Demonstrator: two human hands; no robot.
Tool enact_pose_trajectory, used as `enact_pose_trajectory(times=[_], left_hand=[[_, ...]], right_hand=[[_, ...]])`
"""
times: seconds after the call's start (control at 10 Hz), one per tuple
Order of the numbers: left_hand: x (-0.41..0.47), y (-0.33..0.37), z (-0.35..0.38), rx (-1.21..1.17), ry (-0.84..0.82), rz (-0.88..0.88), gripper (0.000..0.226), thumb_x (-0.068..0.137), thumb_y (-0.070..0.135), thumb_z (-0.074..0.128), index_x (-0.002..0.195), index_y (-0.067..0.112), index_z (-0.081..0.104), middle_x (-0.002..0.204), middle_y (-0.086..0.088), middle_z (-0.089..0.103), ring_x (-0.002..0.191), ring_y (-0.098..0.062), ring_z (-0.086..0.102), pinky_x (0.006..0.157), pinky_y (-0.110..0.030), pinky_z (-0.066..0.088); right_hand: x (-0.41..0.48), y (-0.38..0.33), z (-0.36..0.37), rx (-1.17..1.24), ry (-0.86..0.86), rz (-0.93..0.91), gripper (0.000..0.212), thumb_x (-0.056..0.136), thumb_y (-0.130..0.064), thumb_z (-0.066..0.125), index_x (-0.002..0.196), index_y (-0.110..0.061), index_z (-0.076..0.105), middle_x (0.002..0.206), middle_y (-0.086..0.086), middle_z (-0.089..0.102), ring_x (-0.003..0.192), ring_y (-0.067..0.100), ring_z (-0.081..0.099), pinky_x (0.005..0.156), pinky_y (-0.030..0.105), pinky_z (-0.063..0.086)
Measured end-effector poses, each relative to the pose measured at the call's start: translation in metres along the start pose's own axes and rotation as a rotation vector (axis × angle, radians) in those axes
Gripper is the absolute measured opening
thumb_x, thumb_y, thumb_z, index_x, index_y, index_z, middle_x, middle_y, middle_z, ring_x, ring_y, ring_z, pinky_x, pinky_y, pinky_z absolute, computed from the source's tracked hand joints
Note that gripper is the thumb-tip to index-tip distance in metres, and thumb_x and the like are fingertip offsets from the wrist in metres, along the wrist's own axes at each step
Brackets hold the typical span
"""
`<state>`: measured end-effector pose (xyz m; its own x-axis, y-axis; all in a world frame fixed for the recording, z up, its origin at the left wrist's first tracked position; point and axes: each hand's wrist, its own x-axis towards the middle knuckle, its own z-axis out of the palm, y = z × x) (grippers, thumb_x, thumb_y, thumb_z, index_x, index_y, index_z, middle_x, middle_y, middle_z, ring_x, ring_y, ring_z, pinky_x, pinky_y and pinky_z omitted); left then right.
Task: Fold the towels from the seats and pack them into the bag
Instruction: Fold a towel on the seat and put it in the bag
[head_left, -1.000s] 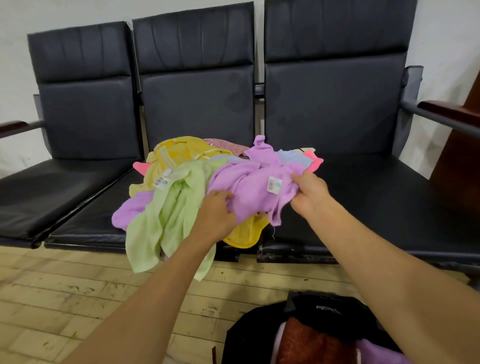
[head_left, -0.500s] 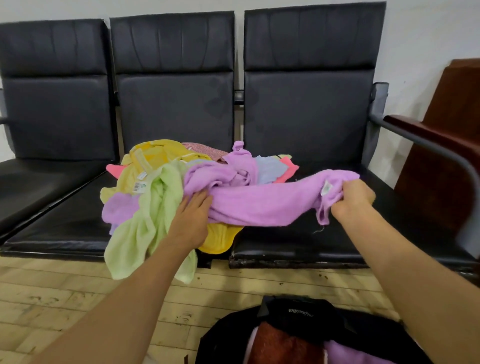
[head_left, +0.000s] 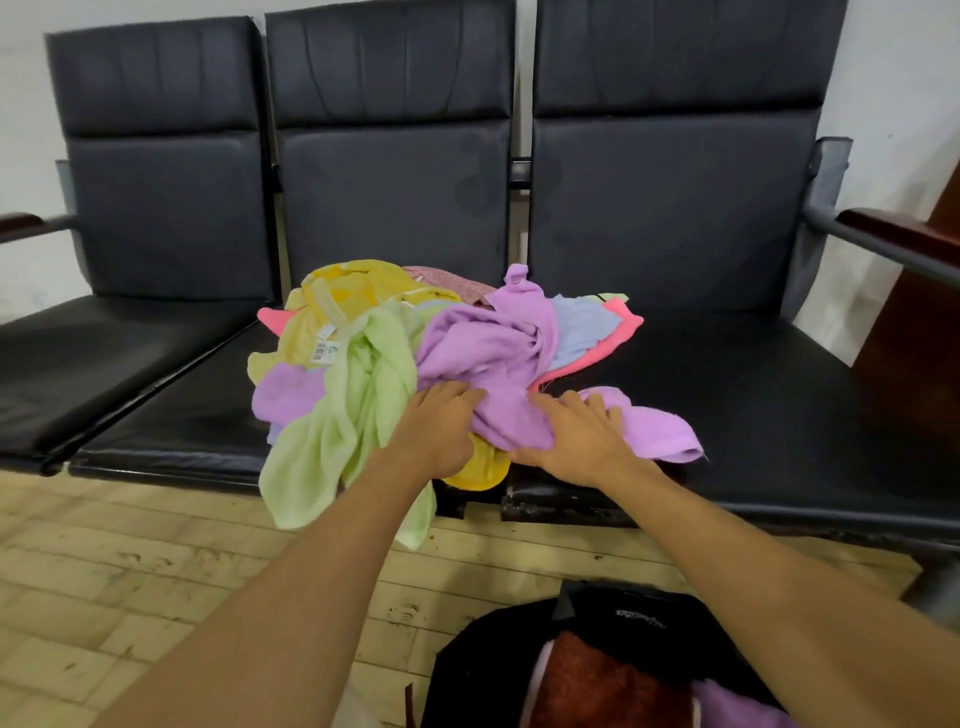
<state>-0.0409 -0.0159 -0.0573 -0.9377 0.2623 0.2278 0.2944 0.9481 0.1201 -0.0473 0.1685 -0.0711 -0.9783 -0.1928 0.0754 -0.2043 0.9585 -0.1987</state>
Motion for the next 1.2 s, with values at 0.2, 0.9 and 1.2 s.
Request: enact_pose_trajectory(times=[0.2, 0.9, 1.2], left_hand=[[-0.005, -0.010, -0.004, -0.046, -0.104, 0.082, 0.071, 0.084, -0.001, 0.045, 0.150, 0.015, 0.024, 0.156, -0.003, 0.025, 0.143, -0.020, 0.023, 0.114, -0.033, 0.021], [0.015, 0.017, -0.007, -0.046, 0.060, 0.072, 0.068, 0.090, 0.016, 0.047, 0.151, 0.008, 0.018, 0.157, -0.008, 0.021, 0.144, -0.023, 0.020, 0.115, -0.029, 0.014], [0.020, 0.076, 0.010, 0.034, -0.061, 0.104, 0.075, 0.091, 0.020, 0.052, 0.153, 0.016, 0.011, 0.157, -0.003, 0.021, 0.142, -0.022, 0.025, 0.112, -0.035, 0.018]], right_hand=[[0.013, 0.004, 0.006, -0.122, 0.112, -0.049, 0.028, 0.099, -0.031, 0.045, 0.120, -0.017, 0.057, 0.119, 0.008, 0.062, 0.110, 0.029, 0.057, 0.089, 0.038, 0.043], [-0.045, 0.103, -0.153, 2.327, 0.475, 0.414, 0.034, 0.081, -0.030, 0.057, 0.112, -0.015, 0.061, 0.117, 0.009, 0.066, 0.117, 0.025, 0.057, 0.086, 0.032, 0.048], [-0.063, 0.150, -0.098, 1.857, 0.563, 0.761, 0.044, 0.099, -0.026, 0.043, 0.137, -0.007, 0.050, 0.138, 0.017, 0.054, 0.123, 0.034, 0.054, 0.087, 0.040, 0.046]])
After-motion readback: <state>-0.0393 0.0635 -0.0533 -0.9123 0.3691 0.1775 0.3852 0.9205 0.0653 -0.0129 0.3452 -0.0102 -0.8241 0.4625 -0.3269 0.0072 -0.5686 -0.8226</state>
